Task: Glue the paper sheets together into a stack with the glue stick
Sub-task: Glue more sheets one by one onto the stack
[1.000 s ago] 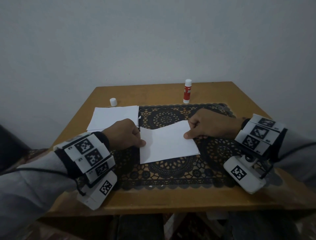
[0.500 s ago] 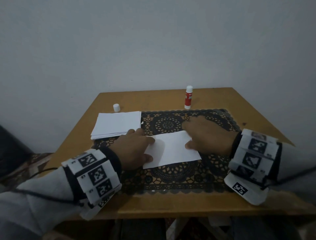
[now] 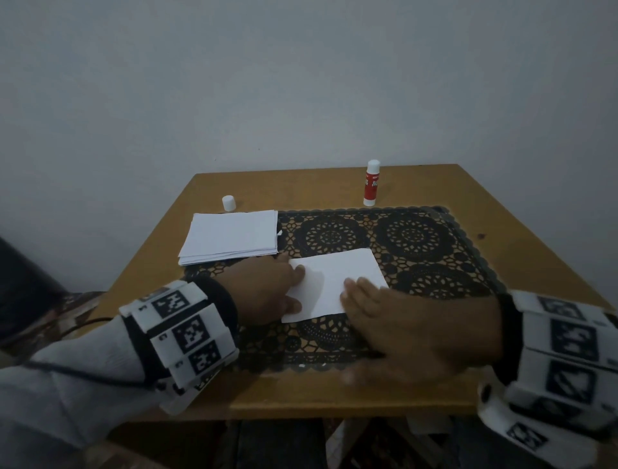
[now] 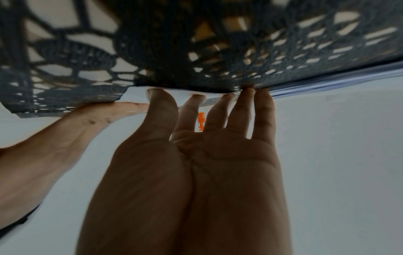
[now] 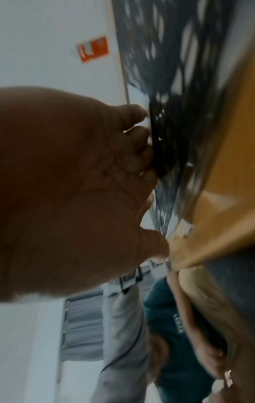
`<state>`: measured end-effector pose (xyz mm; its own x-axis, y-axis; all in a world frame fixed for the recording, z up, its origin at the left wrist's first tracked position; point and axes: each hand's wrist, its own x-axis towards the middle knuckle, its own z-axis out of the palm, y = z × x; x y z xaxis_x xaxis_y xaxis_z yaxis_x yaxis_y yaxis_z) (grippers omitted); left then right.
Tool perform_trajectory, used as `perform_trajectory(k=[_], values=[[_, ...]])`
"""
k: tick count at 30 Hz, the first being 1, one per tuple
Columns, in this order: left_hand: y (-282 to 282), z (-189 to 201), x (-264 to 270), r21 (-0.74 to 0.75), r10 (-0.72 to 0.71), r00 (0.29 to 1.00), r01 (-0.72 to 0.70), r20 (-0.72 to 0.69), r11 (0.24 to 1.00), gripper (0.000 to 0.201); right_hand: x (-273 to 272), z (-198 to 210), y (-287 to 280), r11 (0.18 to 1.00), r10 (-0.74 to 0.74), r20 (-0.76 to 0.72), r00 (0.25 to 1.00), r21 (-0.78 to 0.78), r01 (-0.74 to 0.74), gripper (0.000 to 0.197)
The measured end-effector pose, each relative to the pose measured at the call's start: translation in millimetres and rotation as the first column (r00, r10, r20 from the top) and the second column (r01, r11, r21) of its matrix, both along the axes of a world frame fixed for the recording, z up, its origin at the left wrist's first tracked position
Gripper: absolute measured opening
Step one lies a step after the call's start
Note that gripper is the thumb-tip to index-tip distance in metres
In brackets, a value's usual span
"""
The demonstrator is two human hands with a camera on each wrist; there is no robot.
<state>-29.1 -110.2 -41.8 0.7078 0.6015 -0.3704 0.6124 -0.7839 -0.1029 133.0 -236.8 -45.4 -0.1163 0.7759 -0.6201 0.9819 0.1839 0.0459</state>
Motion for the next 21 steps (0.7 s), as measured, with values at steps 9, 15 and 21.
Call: perform_trajectory(k=[9,15,21], values=[[5,1,-1,-0.007,-0.025,0.997,0.025,-0.066,1.0,0.067,5,5,12,1.0,-0.017,0.025,1.0,0.0,0.017,0.105],[5,0,-1,0.003,-0.033,0.997,0.033,-0.065,0.999,0.066,17,7,19,0.997,-0.074,0.004,0.997,0.018,0.073,0.101],[5,3,-1,0.014,-0.049,0.998,0.049,-0.044,0.999,0.066,-11,2,28,0.998,-0.024,-0.028,0.999,0.054,0.026,0.102]])
